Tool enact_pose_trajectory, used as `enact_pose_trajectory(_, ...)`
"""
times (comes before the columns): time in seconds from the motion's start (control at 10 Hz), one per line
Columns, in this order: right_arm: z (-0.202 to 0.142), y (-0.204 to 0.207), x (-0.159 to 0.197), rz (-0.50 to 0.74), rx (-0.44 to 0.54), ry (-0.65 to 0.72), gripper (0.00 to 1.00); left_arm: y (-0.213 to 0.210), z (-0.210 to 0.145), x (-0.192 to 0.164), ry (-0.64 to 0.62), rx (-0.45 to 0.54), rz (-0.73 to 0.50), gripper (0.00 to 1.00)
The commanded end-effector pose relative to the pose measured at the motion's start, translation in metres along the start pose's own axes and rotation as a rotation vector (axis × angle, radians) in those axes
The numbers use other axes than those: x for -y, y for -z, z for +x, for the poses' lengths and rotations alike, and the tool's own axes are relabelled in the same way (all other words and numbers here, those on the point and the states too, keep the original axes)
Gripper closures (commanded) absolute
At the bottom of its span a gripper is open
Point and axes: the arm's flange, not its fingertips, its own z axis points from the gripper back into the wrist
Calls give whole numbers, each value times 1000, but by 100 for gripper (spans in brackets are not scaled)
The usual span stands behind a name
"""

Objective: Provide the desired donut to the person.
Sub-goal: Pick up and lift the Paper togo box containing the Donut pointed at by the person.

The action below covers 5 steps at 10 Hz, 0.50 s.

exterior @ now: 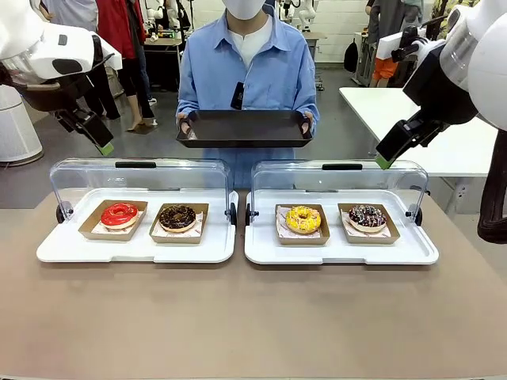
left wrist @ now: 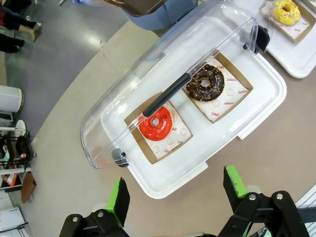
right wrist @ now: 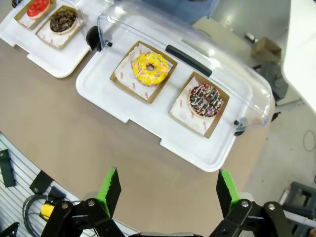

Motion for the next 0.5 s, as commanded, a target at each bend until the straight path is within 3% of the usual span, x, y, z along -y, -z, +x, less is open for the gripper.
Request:
enact_pose_trajectory(0.0,-1,8,0,34,19,-8,0,4,-2,1,3,4,1,0)
enact_pose_trajectory(0.4,0,3,-1,8,-3,-3,0,3,-1,1,1,-6,-2,0)
